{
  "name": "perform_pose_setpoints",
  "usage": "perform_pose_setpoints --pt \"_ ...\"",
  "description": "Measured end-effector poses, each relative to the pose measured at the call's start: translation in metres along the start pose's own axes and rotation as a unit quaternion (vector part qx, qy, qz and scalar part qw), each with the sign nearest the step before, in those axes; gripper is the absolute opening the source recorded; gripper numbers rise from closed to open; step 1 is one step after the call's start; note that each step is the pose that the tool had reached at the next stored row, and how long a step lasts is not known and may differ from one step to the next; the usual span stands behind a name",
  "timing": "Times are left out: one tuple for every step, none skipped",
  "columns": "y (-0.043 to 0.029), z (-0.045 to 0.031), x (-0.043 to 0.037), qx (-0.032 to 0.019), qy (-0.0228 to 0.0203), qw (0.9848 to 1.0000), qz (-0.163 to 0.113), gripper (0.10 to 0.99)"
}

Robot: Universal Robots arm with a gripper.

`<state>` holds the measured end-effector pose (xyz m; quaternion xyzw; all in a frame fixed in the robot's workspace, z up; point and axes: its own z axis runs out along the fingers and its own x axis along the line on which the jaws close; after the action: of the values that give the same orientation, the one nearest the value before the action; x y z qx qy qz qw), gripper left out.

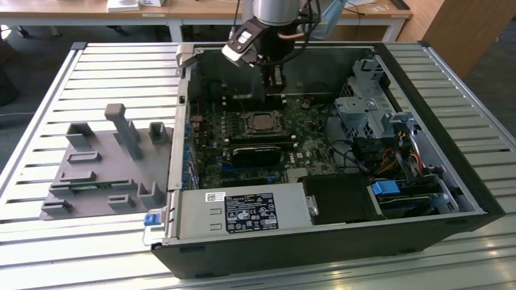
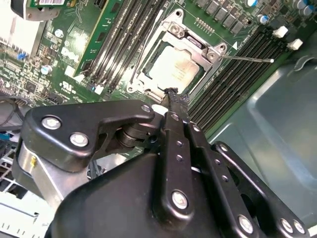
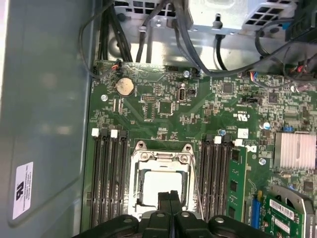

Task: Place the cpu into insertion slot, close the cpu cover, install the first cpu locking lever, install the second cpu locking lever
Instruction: 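Install the first cpu locking lever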

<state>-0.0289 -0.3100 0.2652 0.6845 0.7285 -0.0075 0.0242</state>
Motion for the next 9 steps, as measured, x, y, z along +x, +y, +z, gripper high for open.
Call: perform_pose_setpoints --pt "0.0000 0.0000 0.0000 -0.0004 0.0001 1.0000 -0.009 0.106" --pt "0.0000 0.0000 0.0000 -0.0008 0.0001 0.9998 -0.018 0.106" --pt "0.0000 0.0000 0.0000 -0.0012 0.0001 0.9996 -0.027 0.106" --pt "0.0000 0.0000 0.0000 -0.0015 0.0002 0.9994 -0.036 0.106" --pt "0.0000 0.0000 0.0000 -0.0020 0.0003 0.9990 -0.045 0.106" --pt "0.0000 0.0000 0.0000 -0.0024 0.0003 0.9985 -0.055 0.106" --pt "0.0000 0.0000 0.0000 -0.0027 0.0001 0.9980 -0.064 0.106" --pt "0.0000 0.0000 0.0000 -0.0032 0.0000 0.9974 -0.073 0.106" --pt "0.0000 0.0000 0.0000 -0.0035 0.0001 0.9967 -0.081 0.106"
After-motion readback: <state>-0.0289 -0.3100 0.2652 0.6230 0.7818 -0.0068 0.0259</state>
